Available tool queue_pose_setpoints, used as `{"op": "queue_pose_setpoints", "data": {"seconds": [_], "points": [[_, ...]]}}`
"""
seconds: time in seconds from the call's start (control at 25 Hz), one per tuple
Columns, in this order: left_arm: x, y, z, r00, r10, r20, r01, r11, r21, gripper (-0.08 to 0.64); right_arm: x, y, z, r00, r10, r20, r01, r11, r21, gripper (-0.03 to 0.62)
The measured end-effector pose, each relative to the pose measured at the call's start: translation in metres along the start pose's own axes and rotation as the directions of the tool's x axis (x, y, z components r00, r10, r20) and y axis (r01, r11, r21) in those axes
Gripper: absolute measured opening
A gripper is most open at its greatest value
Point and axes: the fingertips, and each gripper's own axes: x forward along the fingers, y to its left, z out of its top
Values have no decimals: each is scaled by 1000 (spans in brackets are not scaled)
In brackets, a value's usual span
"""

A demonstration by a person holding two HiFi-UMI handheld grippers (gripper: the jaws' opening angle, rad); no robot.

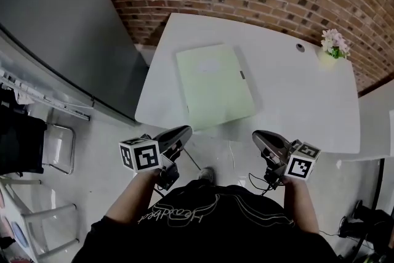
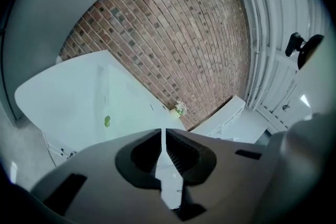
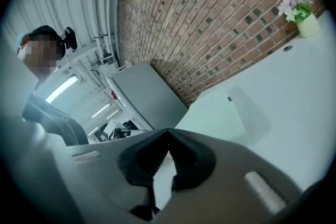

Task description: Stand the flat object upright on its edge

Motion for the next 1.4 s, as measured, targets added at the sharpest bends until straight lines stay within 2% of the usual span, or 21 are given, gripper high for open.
{"op": "queue_pose_setpoints", "data": {"seconds": [0.12,0.2,0.24,0.4,0.56,0.76,0.96,1.12,1.4], "points": [[-2,18,16,998,58,25,-59,998,20,16,7,-4,11,1000,-6,-5,5,1000,-24,6],[0,26,23,997,72,40,-73,997,6,18,11,-7,16,1000,1,-19,-2,999,-35,11],[1,29,26,996,75,44,-76,997,2,34,12,-8,18,1000,7,-28,-8,999,-37,52],[7,44,38,988,141,63,-142,990,19,83,18,-21,28,999,8,-50,-9,999,-36,58],[16,51,45,984,161,72,-160,987,-21,139,30,-40,42,999,11,-51,-12,1000,-3,83],[24,75,57,968,235,89,-228,970,-88,198,49,-73,62,995,-11,-95,11,1000,-3,123],[40,93,66,963,263,56,-255,959,-120,233,75,-94,78,987,33,-159,-37,999,-19,160],[53,106,75,955,292,44,-285,951,-122,241,95,-123,90,979,-9,-205,-8,996,-86,161],[76,129,82,950,311,-15,-310,939,-150,245,131,-167,81,941,-98,-324,65,992,-112,199]]}}
